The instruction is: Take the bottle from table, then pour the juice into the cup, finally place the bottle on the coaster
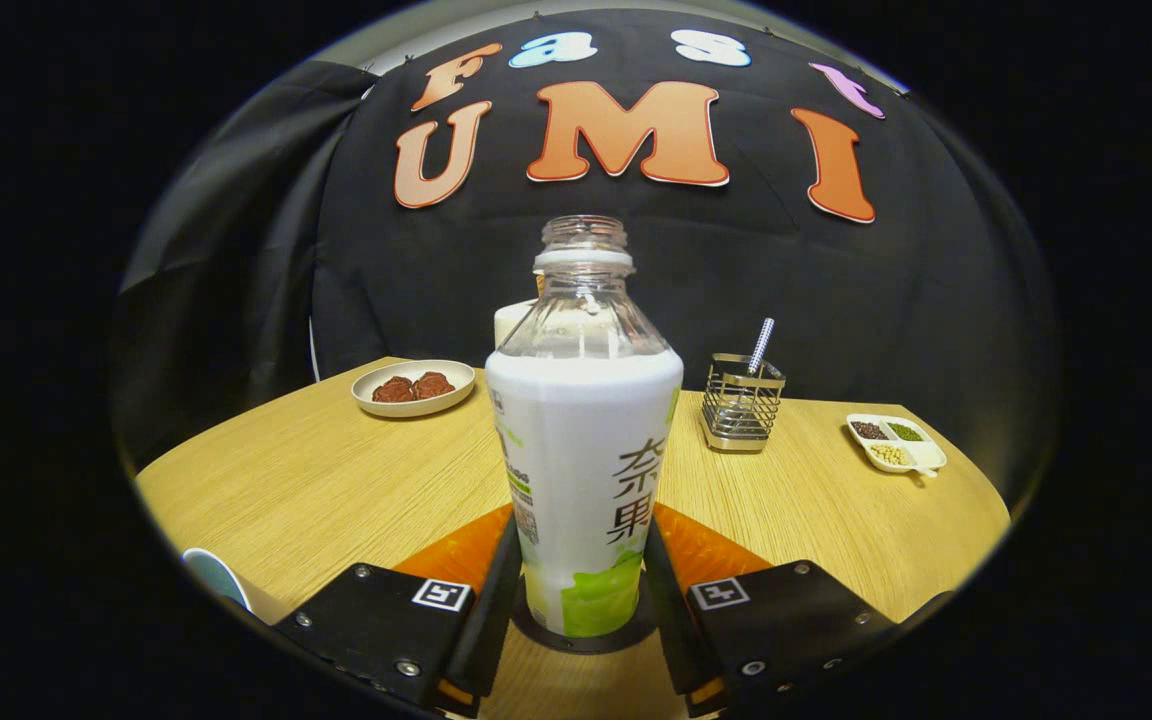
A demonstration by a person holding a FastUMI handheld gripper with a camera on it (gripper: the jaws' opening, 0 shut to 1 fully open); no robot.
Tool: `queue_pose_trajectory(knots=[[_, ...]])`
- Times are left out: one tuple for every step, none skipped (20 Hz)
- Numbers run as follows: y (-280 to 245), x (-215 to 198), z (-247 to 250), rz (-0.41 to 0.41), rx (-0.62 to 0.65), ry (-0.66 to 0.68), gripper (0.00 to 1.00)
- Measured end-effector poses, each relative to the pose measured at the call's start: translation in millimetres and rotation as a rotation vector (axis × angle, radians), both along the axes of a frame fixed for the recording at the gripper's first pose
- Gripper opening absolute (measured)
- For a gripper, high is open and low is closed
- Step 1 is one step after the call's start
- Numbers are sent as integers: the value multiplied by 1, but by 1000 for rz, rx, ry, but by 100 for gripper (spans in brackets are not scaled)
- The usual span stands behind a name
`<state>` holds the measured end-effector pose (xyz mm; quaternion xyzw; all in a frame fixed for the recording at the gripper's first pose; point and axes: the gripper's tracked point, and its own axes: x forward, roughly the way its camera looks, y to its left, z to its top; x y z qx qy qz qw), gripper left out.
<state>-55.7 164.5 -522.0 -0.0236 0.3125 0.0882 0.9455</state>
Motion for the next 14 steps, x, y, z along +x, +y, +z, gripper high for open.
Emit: queue_pose_trajectory(knots=[[-1,-3,-2,4,-6,15,67],[-3,-6,-4,6,-15,33,68],[-5,-10,-5,8,-23,48,71],[-7,-13,-3,11,-31,58,75],[-8,-14,0,13,-37,55,80],[-12,-13,6,14,-40,43,83],[-13,-13,13,14,-42,24,86],[-16,-13,22,14,-44,1,87],[-19,-13,33,13,-42,-23,90],[-20,-13,45,10,-37,-48,91],[-23,-13,58,5,-31,-72,92],[-27,-14,71,-6,-25,-92,92],[-32,-15,84,-21,-18,-111,93],[-39,-16,96,-40,-10,-128,94]])
